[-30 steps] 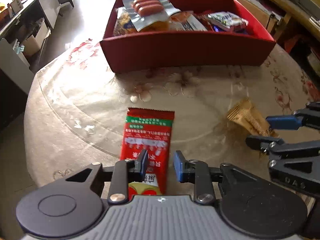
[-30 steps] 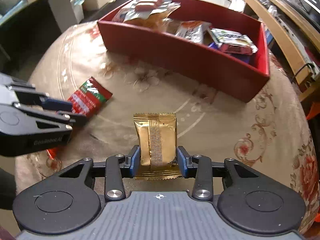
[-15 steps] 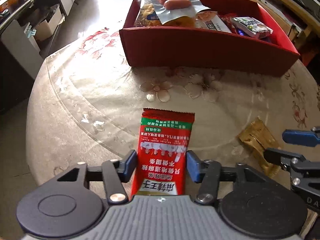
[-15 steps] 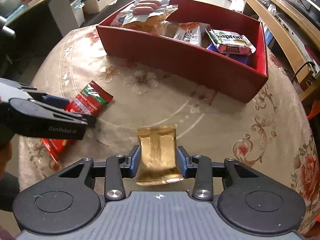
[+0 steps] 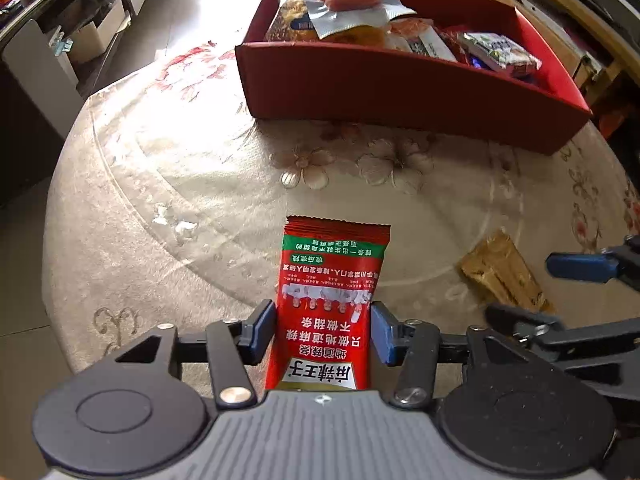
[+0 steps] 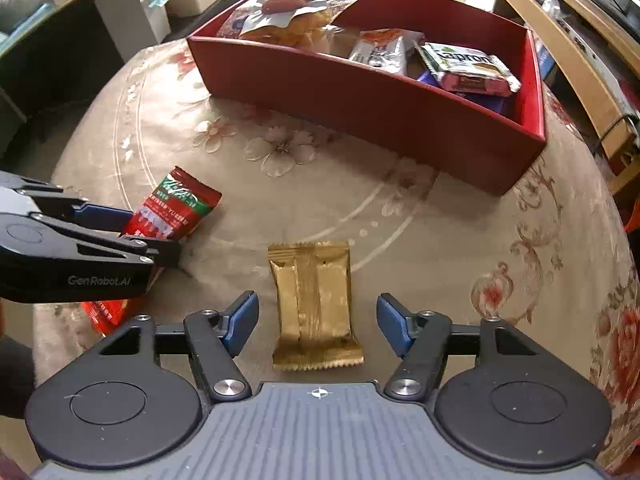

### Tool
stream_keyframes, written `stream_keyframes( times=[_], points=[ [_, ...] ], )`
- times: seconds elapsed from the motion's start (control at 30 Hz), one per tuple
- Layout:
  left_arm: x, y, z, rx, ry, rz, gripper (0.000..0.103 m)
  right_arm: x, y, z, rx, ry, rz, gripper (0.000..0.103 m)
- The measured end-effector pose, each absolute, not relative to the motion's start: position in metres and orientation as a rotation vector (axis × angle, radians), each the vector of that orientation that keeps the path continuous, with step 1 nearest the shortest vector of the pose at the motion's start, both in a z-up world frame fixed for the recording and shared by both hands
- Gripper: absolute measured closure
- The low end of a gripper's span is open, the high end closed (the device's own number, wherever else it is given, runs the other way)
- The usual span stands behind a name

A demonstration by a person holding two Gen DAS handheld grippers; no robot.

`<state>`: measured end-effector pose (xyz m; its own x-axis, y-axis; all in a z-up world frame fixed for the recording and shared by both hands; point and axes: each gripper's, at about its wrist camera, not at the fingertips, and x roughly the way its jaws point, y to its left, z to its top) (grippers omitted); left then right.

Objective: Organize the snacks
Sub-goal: 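Lift the red bag and gold pastry and carry them over the red box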

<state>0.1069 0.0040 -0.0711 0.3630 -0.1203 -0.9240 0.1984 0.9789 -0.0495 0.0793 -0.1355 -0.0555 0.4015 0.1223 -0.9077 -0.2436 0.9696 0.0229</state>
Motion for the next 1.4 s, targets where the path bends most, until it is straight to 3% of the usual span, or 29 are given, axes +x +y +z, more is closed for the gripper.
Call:
stream_keyframes(
  times=[0.13,0.2,0.23,1.4],
  points=[
    [0.108,-0.005,-0.074,0.133,1.157,-0.194,0.051,0.089,-0.13,-0.068,-0.162,1.17,0.207,0.038],
    [0.106,-0.008,-0.074,0.143,1.149,-0.191,0.054,0.087,-0.126,-0.067,-0.184,1.162,0.213,0.053],
    [0.106,-0.008,-0.073,0.135,1.151,-0.195,0.056,0.084,-0.125,-0.065,-0.18,1.161,0.223,0.055],
    [0.115,-0.041,0.007,0.065,0.941,-0.284,0.06,0.093,-0.171,0.004,-0.021,0.929,0.14,0.055]
  ],
)
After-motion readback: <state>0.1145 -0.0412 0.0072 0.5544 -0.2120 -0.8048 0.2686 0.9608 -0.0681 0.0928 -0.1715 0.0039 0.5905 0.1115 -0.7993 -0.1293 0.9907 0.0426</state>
